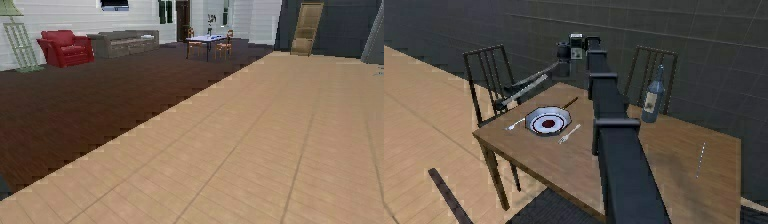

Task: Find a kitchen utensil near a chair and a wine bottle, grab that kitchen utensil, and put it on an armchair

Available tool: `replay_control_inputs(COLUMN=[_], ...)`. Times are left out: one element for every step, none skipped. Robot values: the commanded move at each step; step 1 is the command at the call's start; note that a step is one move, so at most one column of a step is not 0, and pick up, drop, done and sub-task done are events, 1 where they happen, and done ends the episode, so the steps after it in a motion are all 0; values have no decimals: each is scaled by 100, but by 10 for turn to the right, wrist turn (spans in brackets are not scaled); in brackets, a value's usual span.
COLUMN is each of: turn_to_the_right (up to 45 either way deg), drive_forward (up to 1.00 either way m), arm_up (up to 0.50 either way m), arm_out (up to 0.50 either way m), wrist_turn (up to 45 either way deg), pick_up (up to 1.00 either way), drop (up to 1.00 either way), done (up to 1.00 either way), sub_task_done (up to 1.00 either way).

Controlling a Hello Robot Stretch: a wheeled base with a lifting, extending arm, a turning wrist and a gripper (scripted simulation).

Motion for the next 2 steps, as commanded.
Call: replay_control_inputs(turn_to_the_right=[0,0], drive_forward=[0,0], arm_up=[0,-30], arm_out=[0,0], wrist_turn=[420,0], pick_up=[0,0], drop=[0,0], done=[0,0], sub_task_done=[0,0])
